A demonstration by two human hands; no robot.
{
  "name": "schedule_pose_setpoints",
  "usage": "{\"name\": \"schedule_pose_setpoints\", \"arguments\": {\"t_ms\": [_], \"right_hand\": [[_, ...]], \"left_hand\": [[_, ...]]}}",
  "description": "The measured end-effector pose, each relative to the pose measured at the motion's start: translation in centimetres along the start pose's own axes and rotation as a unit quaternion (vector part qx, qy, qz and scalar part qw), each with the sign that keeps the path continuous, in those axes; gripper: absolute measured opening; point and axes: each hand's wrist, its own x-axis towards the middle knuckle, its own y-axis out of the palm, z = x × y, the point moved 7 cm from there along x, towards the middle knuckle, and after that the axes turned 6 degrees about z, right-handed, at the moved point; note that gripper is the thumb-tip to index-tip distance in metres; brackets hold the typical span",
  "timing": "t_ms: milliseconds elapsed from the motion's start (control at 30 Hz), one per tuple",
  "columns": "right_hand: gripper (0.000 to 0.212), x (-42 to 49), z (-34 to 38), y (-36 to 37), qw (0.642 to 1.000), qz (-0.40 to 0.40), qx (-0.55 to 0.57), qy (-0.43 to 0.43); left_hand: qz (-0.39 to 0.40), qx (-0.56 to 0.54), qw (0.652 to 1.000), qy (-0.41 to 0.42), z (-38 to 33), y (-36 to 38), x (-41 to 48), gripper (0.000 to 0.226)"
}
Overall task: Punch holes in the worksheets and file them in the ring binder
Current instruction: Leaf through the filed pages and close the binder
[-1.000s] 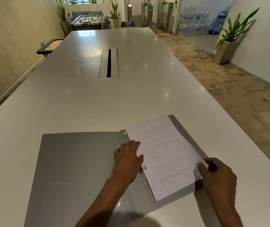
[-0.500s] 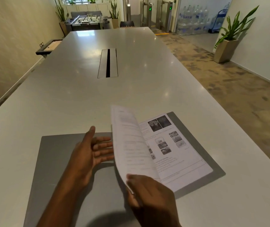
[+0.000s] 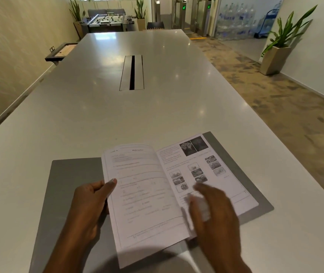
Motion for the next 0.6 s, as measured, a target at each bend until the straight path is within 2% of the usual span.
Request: {"name": "schedule_pose_setpoints", "arguments": {"t_ms": [100,200,400,500,600], "right_hand": [[0.054,0.6,-7.1,-1.1,0.971,0.056,-0.162,0.166],[0.053,0.1,-10.8,-2.1,0.937,0.103,-0.242,0.232],[0.039,-0.5,-13.3,-1.8,0.938,0.141,-0.195,0.249],[0.053,-0.4,-14.2,-1.9,0.946,0.119,-0.129,0.271],[0.049,0.0,-14.5,-2.5,0.958,0.072,-0.089,0.262]], "left_hand": [[-0.005,-0.008,1.000,0.000,0.2,-0.6,0.1,0.017],[-0.004,-0.006,1.000,-0.002,0.2,-0.8,0.2,0.017],[-0.005,0.014,1.000,0.005,0.0,-0.4,0.1,0.015],[-0.006,0.007,1.000,0.000,0.2,-0.3,0.1,0.014],[-0.007,0.006,1.000,-0.001,0.2,-0.3,0.1,0.014]]}}
